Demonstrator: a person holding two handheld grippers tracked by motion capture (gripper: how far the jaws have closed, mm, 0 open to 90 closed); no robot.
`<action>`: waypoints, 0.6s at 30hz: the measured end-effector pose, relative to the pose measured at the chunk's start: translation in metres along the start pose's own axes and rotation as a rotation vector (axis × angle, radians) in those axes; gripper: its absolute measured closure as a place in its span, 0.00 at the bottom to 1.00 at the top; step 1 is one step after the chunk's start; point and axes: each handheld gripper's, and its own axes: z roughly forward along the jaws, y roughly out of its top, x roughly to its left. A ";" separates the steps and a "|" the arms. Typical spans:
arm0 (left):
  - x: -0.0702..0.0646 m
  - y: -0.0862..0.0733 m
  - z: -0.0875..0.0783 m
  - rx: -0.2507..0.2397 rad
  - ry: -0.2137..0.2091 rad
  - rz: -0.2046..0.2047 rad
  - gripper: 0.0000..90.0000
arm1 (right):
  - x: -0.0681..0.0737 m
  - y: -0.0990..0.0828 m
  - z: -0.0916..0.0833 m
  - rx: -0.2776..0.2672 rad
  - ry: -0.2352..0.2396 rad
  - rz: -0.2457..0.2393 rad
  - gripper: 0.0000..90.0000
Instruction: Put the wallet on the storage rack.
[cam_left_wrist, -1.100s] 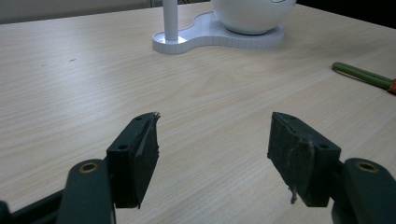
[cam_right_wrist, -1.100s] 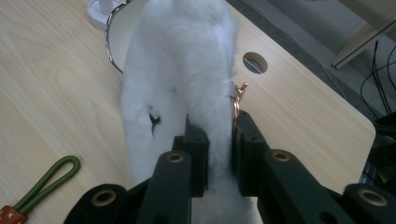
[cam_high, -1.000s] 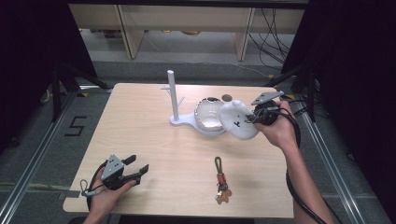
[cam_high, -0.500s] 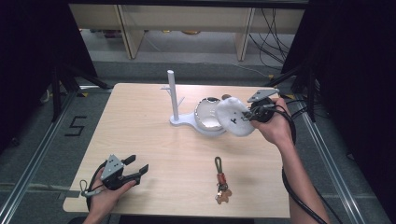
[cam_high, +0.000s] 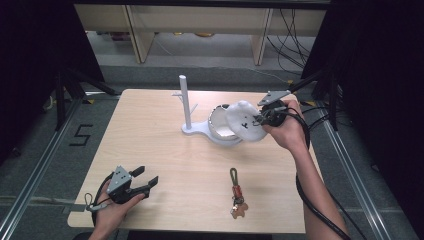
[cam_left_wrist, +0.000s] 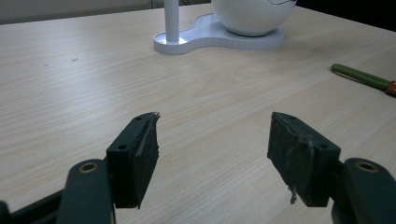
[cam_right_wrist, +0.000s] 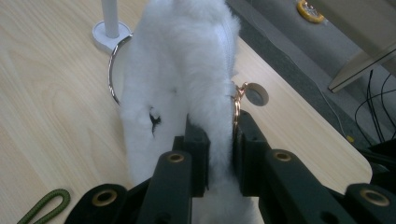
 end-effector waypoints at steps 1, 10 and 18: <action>0.000 0.000 0.000 0.000 0.000 0.001 0.36 | 0.000 0.001 0.001 0.002 0.003 -0.003 0.87; 0.000 0.000 0.000 -0.002 -0.001 0.003 0.36 | 0.002 0.011 0.008 -0.005 0.006 -0.023 0.87; 0.000 0.000 0.000 -0.001 -0.002 0.005 0.36 | 0.001 0.020 0.010 -0.016 -0.003 -0.022 0.87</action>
